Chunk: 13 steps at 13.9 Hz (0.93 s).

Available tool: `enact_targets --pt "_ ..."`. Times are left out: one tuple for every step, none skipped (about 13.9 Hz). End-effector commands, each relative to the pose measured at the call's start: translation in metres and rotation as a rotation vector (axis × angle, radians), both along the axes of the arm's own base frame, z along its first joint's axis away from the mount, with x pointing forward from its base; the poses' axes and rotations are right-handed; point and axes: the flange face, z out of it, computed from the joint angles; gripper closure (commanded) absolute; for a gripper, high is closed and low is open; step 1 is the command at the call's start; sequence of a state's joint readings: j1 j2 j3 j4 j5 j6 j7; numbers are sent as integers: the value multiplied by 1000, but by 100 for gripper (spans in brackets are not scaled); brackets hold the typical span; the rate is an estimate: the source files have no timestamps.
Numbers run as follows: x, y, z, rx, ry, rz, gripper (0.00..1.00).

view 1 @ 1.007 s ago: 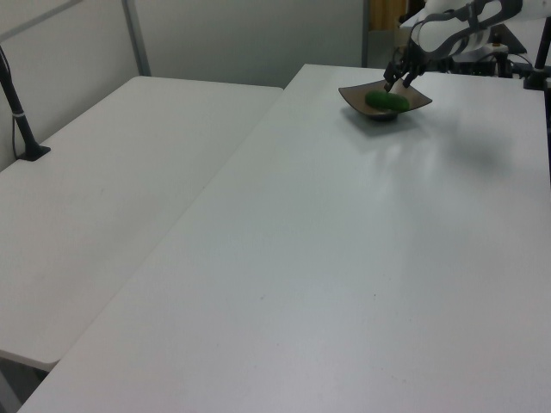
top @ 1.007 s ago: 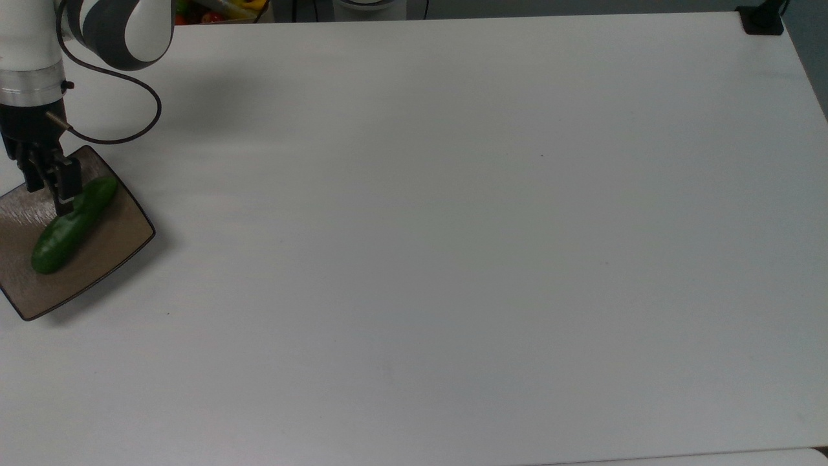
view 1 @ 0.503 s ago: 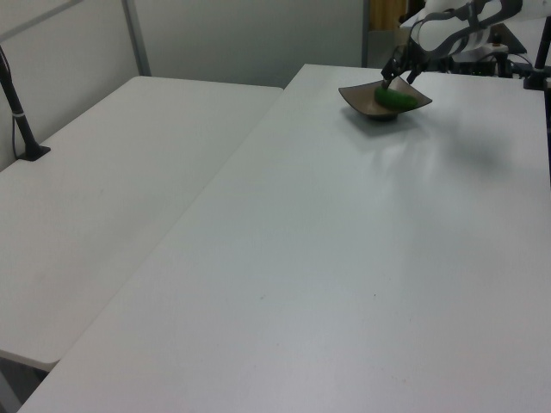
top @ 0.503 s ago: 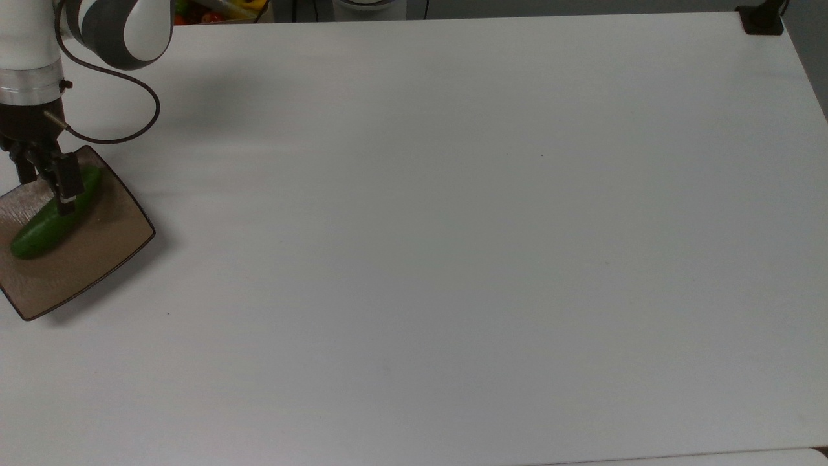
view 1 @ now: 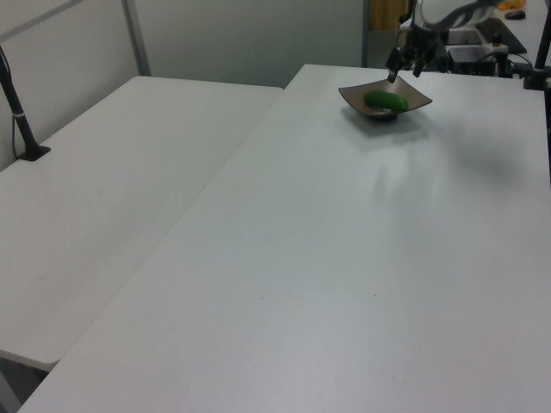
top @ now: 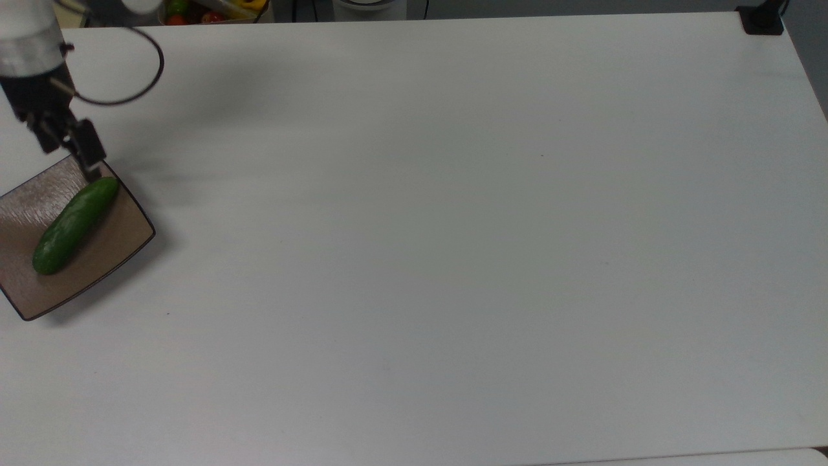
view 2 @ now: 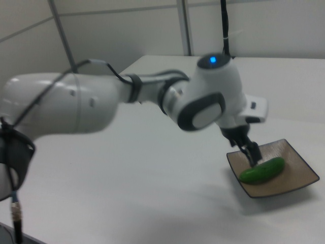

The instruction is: Cucumber placed on a ceramic plate

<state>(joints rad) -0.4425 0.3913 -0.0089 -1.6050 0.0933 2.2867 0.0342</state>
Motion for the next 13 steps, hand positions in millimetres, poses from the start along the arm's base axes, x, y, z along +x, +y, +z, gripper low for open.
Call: enact_targets --pt "-30 54 67 51 120 66 0" --pt "-35 70 80 61 141 89 0" --pt "-38 88 90 71 165 117 0" --pt "-42 119 103 65 210 170 0" --pt "-46 134 109 53 247 199 0" --pt "-51 151 116 48 267 231 0" --pt "-55 169 123 43 278 276 0" --pt "-61 186 131 32 272 332 0" --pt "-64 205 140 15 258 401 0" --pt "-67 220 146 6 255 453 0" --pt "-69 235 154 -1 243 484 0" --pt "-69 250 154 -1 244 502 0" --pt "-68 266 150 5 254 498 0"
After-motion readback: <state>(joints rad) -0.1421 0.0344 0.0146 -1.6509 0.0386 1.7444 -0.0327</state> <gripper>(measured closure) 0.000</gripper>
